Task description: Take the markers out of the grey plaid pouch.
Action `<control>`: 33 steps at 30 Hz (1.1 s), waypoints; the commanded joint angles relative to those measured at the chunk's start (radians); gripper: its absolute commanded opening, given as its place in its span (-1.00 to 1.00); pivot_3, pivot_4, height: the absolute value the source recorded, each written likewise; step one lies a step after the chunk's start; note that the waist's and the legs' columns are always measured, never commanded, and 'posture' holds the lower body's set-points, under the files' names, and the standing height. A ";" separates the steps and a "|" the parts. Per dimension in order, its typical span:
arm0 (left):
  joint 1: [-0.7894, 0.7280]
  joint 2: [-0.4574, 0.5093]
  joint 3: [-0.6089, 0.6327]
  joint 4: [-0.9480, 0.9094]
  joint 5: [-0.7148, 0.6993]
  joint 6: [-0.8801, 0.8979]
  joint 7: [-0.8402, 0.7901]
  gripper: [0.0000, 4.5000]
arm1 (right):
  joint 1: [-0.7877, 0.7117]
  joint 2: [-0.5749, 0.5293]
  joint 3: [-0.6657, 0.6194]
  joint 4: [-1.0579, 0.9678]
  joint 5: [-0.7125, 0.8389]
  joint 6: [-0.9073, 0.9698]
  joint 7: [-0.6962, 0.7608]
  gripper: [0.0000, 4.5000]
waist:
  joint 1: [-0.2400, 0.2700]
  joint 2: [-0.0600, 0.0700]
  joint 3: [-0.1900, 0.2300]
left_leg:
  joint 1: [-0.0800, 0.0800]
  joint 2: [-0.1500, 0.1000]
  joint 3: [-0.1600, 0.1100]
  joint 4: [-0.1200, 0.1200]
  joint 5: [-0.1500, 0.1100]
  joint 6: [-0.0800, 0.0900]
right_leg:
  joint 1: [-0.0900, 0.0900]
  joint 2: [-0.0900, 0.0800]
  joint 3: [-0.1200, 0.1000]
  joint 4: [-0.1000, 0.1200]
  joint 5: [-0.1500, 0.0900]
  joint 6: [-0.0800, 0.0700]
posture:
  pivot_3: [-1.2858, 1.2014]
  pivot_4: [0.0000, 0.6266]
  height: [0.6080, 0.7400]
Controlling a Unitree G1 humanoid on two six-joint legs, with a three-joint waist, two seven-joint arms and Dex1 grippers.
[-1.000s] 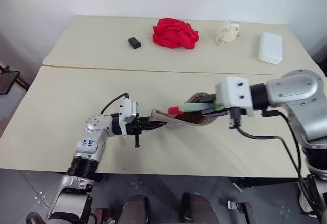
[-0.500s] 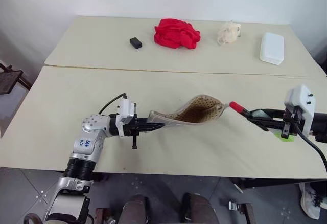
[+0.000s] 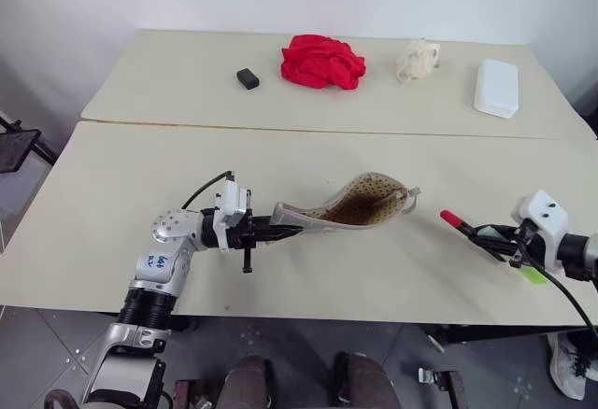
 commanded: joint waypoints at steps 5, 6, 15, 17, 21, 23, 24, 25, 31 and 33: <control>0.010 0.028 0.016 -0.079 -0.041 0.007 -0.037 -1.00 | -0.015 -0.023 -0.034 0.001 0.047 0.003 0.054 0.15 | 0.003 0.000 0.000 | 0.000 0.000 -0.001 0.000 0.000 0.000 | 0.000 0.000 0.000 0.000 0.000 0.000 | 0.03 -0.52 1.00; 0.011 0.028 0.018 -0.078 -0.040 -0.003 -0.037 -1.00 | -0.022 -0.016 -0.051 0.002 0.055 -0.010 0.038 0.30 | 0.002 0.000 0.000 | 0.000 0.000 0.000 0.000 0.000 0.000 | 0.000 0.000 0.000 0.000 0.000 0.000 | 0.03 -0.52 1.00; 0.027 0.068 0.161 -0.064 -0.166 0.217 0.090 -1.00 | -0.059 0.043 -0.159 -0.093 0.134 -0.262 -0.013 0.99 | -0.001 0.000 0.000 | 0.000 0.000 -0.001 0.000 0.000 0.000 | 0.000 0.000 0.000 0.000 0.000 0.000 | 0.03 -0.52 1.00; 0.042 0.095 0.204 -0.059 -0.202 0.294 0.117 -1.00 | -0.044 0.061 -0.158 -0.168 0.179 -0.251 -0.004 0.99 | -0.002 0.000 0.000 | 0.000 0.001 -0.001 0.000 0.000 0.000 | 0.000 0.000 0.000 0.000 0.000 0.000 | 0.03 -0.52 1.00; 0.093 0.159 0.326 -0.063 -0.313 0.504 0.209 -1.00 | 0.026 0.114 -0.129 -0.395 0.294 -0.156 -0.005 0.99 | -0.003 0.000 0.000 | 0.000 0.001 -0.002 -0.001 0.000 0.000 | 0.000 0.001 0.000 0.001 0.000 0.000 | 0.03 -0.52 1.00; 0.108 0.172 0.445 -0.037 -0.405 0.618 0.313 -1.00 | 0.088 0.142 -0.089 -0.511 0.329 -0.125 0.002 0.99 | 0.000 0.000 0.000 | 0.000 0.001 -0.001 -0.001 0.000 0.000 | 0.000 0.000 0.000 0.001 0.000 0.000 | 0.03 -0.52 1.00; 0.110 0.175 0.503 -0.018 -0.446 0.669 0.369 -1.00 | 0.113 0.152 -0.071 -0.547 0.329 -0.129 0.010 0.99 | 0.001 0.000 0.000 | 0.000 0.001 -0.002 -0.001 0.000 0.000 | 0.000 0.000 0.000 0.001 0.000 0.000 | 0.03 -0.52 1.00; 0.110 0.176 0.540 -0.007 -0.471 0.705 0.407 -1.00 | 0.129 0.156 -0.061 -0.568 0.325 -0.133 0.014 0.99 | 0.003 0.000 0.000 | 0.000 0.001 -0.003 0.000 0.000 0.000 | 0.000 0.000 -0.001 0.001 0.000 0.000 | 0.03 -0.52 1.00; 0.184 0.204 0.641 0.028 -0.418 0.722 0.588 -0.38 | 0.178 0.209 -0.035 -0.641 0.351 -0.112 -0.020 1.00 | 0.001 0.000 0.000 | 0.002 0.001 -0.002 -0.001 0.000 0.000 | 0.001 0.000 0.000 0.001 0.000 0.000 | 0.03 -0.52 1.00; 0.204 0.228 0.628 0.040 -0.345 0.656 0.617 -0.09 | 0.184 0.227 -0.026 -0.650 0.350 -0.110 -0.034 1.00 | 0.001 0.000 0.000 | 0.002 0.001 -0.002 -0.002 0.000 -0.001 | 0.001 0.000 0.000 0.001 0.000 0.000 | 0.03 -0.52 1.00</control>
